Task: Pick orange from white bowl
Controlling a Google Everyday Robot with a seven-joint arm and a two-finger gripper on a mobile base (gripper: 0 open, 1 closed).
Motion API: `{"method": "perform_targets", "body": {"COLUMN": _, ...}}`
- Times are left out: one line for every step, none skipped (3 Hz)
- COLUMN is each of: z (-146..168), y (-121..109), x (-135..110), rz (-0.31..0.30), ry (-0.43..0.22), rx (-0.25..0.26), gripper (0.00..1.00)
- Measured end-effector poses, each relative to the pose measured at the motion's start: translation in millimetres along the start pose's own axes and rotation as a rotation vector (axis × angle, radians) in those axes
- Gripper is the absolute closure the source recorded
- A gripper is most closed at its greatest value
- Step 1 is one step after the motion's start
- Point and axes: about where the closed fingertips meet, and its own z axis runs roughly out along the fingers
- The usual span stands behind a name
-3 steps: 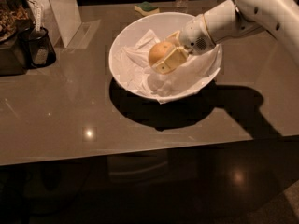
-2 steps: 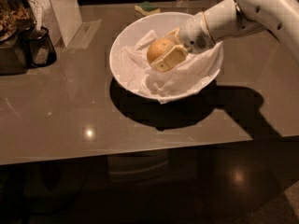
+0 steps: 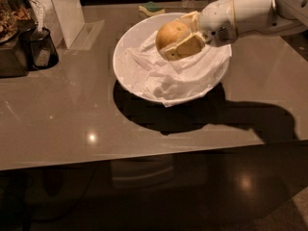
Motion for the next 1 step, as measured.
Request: {"method": "perform_targets", "body": {"z": -32.8, "y": 8.8, "x": -21.4, "rz": -0.028, "ry": -0.062, "rx": 0.071, "gripper": 1.0}}
